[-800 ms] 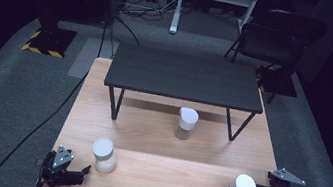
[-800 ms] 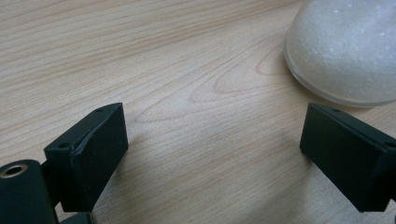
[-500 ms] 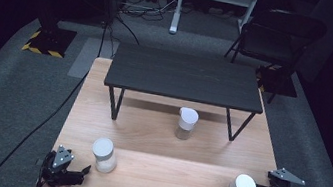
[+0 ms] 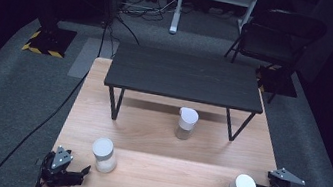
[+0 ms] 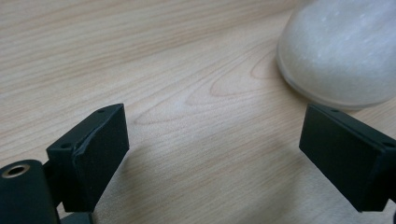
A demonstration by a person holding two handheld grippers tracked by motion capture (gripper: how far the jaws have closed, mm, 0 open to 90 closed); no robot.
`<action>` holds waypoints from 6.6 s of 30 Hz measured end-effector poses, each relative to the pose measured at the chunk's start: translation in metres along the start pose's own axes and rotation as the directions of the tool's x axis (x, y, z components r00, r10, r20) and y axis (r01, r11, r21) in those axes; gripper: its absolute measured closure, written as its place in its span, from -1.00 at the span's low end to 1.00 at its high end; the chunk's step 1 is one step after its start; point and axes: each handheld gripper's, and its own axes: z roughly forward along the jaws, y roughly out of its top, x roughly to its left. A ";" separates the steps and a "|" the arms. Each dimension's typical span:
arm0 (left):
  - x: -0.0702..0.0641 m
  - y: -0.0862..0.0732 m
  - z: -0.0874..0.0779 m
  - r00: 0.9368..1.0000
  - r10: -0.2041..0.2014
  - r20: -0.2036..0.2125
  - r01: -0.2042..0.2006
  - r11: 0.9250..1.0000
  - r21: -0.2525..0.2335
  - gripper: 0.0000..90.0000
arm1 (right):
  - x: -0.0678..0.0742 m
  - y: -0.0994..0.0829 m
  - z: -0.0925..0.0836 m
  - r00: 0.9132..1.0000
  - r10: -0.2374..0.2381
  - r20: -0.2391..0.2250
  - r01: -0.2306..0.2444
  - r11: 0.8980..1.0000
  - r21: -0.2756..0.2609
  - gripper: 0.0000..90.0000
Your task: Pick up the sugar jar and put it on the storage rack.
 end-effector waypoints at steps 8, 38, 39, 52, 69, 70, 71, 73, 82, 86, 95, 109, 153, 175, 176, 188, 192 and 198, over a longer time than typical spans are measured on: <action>-0.004 -0.006 -0.020 1.000 0.026 -0.003 -0.026 0.993 -0.114 -0.82 | 0.000 0.000 0.000 1.000 0.000 0.000 0.000 1.000 0.000 -0.86; -0.011 -0.011 -0.040 0.990 0.112 0.080 -0.075 0.926 -0.370 -0.84 | 0.000 0.000 0.000 1.000 -0.001 0.000 0.001 1.000 0.000 -0.86; -0.012 -0.010 -0.039 0.990 0.116 0.085 -0.076 0.924 -0.374 -0.84 | 0.000 0.000 0.000 1.000 -0.002 -0.001 0.002 1.000 0.000 -0.86; -0.012 0.006 -0.021 0.978 0.157 0.138 -0.092 0.916 -0.390 -0.84 | 0.000 0.000 0.000 1.000 -0.001 -0.001 0.001 1.000 0.000 -0.86; -0.010 0.020 0.000 0.968 0.173 0.183 -0.092 0.920 -0.382 -0.84 | 0.000 -0.001 -0.001 1.000 -0.005 -0.004 0.005 1.000 0.001 -0.86; -0.010 0.020 0.001 0.968 0.171 0.185 -0.089 0.920 -0.381 -0.84 | 0.000 -0.001 -0.001 1.000 -0.005 -0.004 0.005 1.000 0.001 -0.86; -0.010 0.020 0.002 0.968 0.171 0.186 -0.091 0.922 -0.377 -0.84 | 0.000 -0.001 -0.001 1.000 -0.005 -0.005 0.005 1.000 0.001 -0.86; -0.011 0.021 0.003 0.968 0.172 0.182 -0.095 0.924 -0.370 -0.82 | 0.000 -0.001 -0.001 1.000 -0.006 -0.005 0.006 1.000 0.001 -0.86; -0.012 0.025 0.008 0.964 0.205 0.171 -0.137 0.929 -0.344 -0.51 | 0.000 -0.001 -0.001 1.000 -0.006 -0.005 0.006 1.000 0.001 -0.86; -0.012 0.026 0.009 0.958 0.226 0.176 -0.155 0.926 -0.344 -0.33 | 0.000 -0.001 -0.001 1.000 -0.006 -0.005 0.006 1.000 0.001 -0.86; -0.010 0.026 0.009 0.959 0.213 0.186 -0.141 0.931 -0.337 -0.25 | 0.000 -0.001 -0.001 1.000 -0.005 -0.005 0.005 1.000 0.001 -0.86; -0.017 0.043 0.009 0.967 0.191 0.167 -0.133 0.943 -0.305 -0.25 | 0.000 -0.001 -0.001 1.000 -0.005 -0.005 0.005 1.000 0.001 -0.86; -0.029 0.185 0.007 0.942 0.245 0.230 -0.149 0.918 -0.367 -0.25 | -0.002 -0.001 -0.001 1.000 -0.015 -0.016 0.015 1.000 0.000 -0.87; -0.034 0.239 0.009 0.946 0.240 0.219 -0.145 0.915 -0.376 -0.25 | -0.002 -0.001 -0.001 1.000 -0.017 -0.016 0.017 1.000 0.001 -0.87; -0.034 0.241 0.009 0.945 0.242 0.220 -0.146 0.915 -0.377 -0.25 | -0.002 -0.001 -0.001 1.000 -0.017 -0.016 0.017 1.000 0.001 -0.87; -0.035 0.264 0.007 0.947 0.232 0.223 -0.136 0.917 -0.375 -0.25 | -0.002 -0.001 -0.001 1.000 -0.016 -0.016 0.016 1.000 0.001 -0.87; -0.035 0.270 0.007 0.951 0.220 0.217 -0.124 0.914 -0.386 -0.25 | -0.002 -0.001 -0.001 1.000 -0.016 -0.016 0.016 1.000 0.001 -0.87; -0.042 0.282 0.008 0.958 0.215 0.187 -0.131 0.915 -0.381 -0.25 | -0.001 -0.001 -0.001 1.000 -0.014 -0.014 0.014 1.000 0.001 -0.87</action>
